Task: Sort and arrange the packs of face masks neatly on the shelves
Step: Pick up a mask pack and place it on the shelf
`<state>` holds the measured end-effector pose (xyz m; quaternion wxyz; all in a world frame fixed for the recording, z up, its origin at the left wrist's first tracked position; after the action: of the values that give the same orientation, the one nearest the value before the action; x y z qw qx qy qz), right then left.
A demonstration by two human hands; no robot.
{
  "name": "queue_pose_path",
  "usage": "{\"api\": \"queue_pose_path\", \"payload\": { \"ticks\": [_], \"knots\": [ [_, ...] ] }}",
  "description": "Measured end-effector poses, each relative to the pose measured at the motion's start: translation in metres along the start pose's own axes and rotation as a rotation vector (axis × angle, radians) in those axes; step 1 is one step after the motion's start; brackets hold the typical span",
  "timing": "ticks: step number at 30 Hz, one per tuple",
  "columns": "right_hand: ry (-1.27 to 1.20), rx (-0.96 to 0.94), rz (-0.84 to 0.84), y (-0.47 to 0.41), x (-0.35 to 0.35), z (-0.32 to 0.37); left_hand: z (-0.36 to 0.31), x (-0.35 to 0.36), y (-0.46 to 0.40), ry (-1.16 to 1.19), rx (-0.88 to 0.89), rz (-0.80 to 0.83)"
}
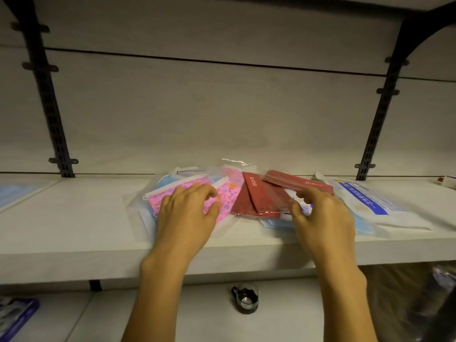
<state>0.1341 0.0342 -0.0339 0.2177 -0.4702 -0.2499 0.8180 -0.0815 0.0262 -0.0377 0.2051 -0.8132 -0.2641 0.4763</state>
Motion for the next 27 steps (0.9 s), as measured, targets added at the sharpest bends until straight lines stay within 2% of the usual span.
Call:
{"api": "queue_pose_path", "payload": {
  "ticks": [3, 8, 15, 22, 27],
  "knots": [
    [0.065, 0.072, 0.044, -0.017, 0.016, -0.001, 0.012, 0.003, -0.016, -0.048, -0.032, 0.013],
    [0.228, 0.190, 0.169, -0.033, 0.037, -0.005, 0.033, 0.009, -0.031, -0.155, -0.132, 0.127],
    [0.219, 0.299, 0.259, -0.046, 0.045, 0.000, 0.045, 0.011, -0.042, -0.137, -0.256, 0.242],
    [0.228, 0.350, 0.293, -0.046, 0.044, 0.003, 0.047, 0.015, -0.044, -0.330, -0.271, 0.299],
    [0.249, 0.330, 0.217, -0.039, 0.043, 0.009, 0.046, 0.013, -0.042, -0.411, -0.243, 0.322]
  ]
}}
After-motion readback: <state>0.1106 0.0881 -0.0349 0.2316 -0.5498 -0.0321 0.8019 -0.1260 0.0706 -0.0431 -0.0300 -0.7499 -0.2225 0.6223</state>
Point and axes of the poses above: each hand's wrist, its own y-axis away from the middle knuckle, its own x-axis out of the palm, z = x × y, the point moved 3 cm from there along -y, towards the middle knuckle, and after that the axes turned 6 degrees about -x, right-handed, at the moved point
